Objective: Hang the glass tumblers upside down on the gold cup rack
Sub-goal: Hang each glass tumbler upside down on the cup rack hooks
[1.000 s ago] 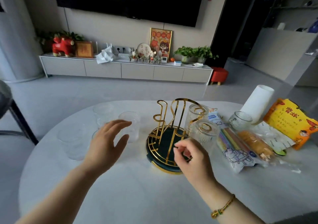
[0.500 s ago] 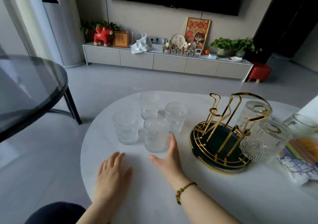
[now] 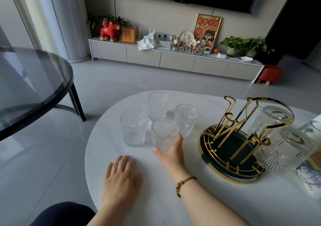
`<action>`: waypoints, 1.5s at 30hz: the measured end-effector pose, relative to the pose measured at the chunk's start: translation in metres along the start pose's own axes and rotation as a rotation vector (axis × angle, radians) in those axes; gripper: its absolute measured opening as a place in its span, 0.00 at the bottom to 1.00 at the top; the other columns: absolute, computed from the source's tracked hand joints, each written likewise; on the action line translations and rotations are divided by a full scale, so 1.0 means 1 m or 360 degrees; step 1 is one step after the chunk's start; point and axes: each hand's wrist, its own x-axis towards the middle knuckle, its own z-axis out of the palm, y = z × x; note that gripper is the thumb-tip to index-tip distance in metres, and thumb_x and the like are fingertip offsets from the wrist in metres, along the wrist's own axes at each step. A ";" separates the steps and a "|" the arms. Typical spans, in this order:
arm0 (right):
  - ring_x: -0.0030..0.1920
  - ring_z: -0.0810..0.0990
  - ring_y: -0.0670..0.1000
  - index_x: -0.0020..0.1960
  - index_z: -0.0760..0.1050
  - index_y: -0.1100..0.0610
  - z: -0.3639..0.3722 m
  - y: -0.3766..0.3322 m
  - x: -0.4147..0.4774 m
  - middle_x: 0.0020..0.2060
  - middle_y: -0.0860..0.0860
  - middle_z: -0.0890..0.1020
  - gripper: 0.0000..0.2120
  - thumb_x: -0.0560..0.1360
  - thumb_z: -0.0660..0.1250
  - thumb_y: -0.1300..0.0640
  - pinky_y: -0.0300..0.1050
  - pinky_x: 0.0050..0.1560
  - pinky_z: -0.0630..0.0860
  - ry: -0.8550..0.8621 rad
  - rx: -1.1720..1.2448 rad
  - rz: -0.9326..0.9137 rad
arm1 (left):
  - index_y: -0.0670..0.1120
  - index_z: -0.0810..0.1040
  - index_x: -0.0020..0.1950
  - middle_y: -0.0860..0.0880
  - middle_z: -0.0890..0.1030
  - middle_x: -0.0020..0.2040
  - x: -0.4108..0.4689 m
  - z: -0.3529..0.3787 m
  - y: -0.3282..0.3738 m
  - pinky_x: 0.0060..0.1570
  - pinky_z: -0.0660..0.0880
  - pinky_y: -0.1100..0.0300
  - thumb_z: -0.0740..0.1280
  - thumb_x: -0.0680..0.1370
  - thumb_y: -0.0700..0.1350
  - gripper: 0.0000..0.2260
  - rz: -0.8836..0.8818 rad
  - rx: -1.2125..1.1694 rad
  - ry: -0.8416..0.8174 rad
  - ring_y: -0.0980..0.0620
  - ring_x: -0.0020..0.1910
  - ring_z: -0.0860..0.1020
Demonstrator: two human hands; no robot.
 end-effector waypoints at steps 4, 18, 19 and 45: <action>0.54 0.68 0.44 0.63 0.57 0.57 -0.016 -0.006 -0.013 0.54 0.47 0.68 0.36 0.63 0.73 0.62 0.18 0.43 0.62 0.0002 -0.0026 -0.0043 | 0.44 0.74 0.57 0.45 0.77 0.60 -0.002 0.005 -0.002 0.66 0.62 0.52 0.51 0.69 0.56 0.24 -0.0086 -0.0201 -0.0109 0.46 0.63 0.73; 0.54 0.72 0.32 0.55 0.60 0.41 -0.159 -0.002 -0.092 0.55 0.41 0.72 0.37 0.57 0.76 0.63 0.23 0.48 0.69 0.0106 0.0026 -0.0252 | 0.45 0.74 0.58 0.45 0.75 0.63 0.034 -0.088 0.115 0.53 0.69 0.56 0.61 0.74 0.35 0.14 0.0493 -0.0893 0.0369 0.43 0.58 0.75; 0.54 0.73 0.34 0.56 0.60 0.40 -0.168 -0.001 -0.094 0.55 0.42 0.73 0.38 0.58 0.76 0.64 0.28 0.49 0.72 0.0110 0.0028 -0.0242 | 0.45 0.73 0.60 0.45 0.74 0.64 0.041 -0.096 0.132 0.55 0.68 0.56 0.60 0.74 0.35 0.15 0.0614 -0.0886 0.0364 0.44 0.60 0.74; 0.50 0.67 0.27 0.47 0.55 0.28 -0.297 -0.065 -0.114 0.49 0.30 0.68 0.34 0.49 0.72 0.39 0.23 0.42 0.67 0.0100 -0.0770 -0.0017 | 0.46 0.65 0.66 0.44 0.66 0.70 0.124 -0.112 0.265 0.70 0.58 0.52 0.52 0.77 0.32 0.20 0.0944 -0.0692 -0.0573 0.45 0.70 0.63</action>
